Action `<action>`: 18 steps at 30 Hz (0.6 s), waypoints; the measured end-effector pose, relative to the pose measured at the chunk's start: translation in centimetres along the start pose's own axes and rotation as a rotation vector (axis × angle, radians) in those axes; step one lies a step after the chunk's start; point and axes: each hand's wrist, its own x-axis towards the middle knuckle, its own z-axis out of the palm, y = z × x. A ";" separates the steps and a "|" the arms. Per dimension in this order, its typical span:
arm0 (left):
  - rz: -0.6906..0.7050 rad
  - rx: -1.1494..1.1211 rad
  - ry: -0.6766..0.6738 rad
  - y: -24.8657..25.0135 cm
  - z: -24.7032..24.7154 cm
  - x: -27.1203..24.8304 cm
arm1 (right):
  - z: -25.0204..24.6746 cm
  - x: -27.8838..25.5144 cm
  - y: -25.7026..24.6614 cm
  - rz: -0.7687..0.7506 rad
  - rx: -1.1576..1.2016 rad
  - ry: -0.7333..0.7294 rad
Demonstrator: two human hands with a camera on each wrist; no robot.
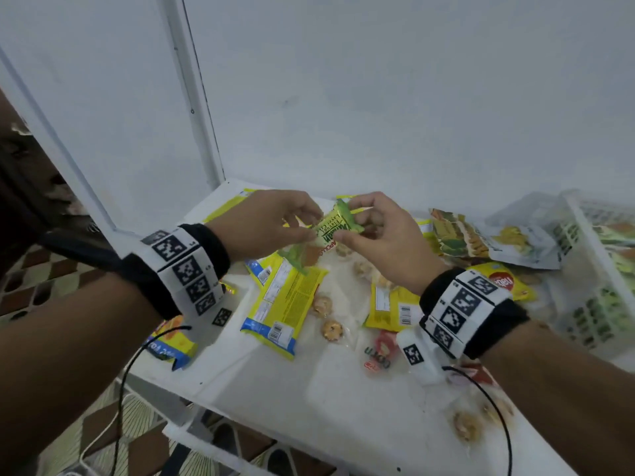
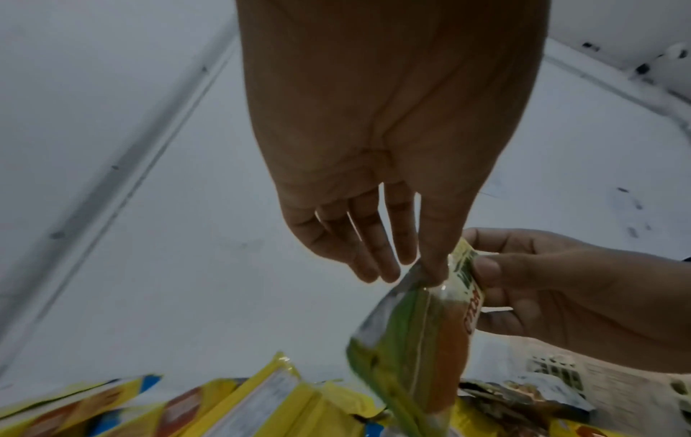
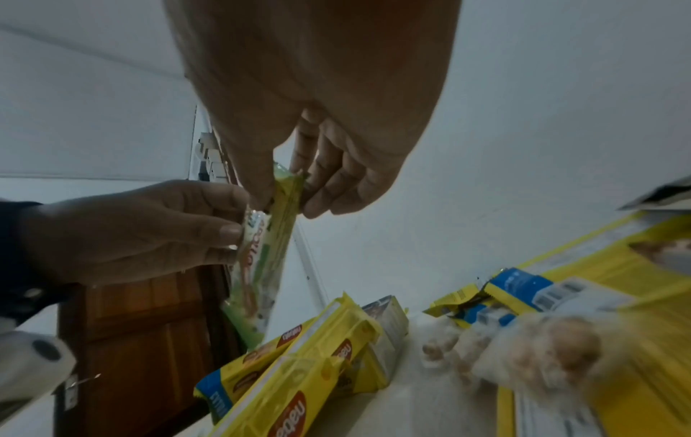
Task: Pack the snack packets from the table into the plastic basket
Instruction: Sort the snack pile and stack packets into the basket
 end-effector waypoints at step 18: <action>0.182 -0.232 -0.117 5.9 5.1 7.3 | -7.0 -4.2 0.3 0.112 -0.137 0.245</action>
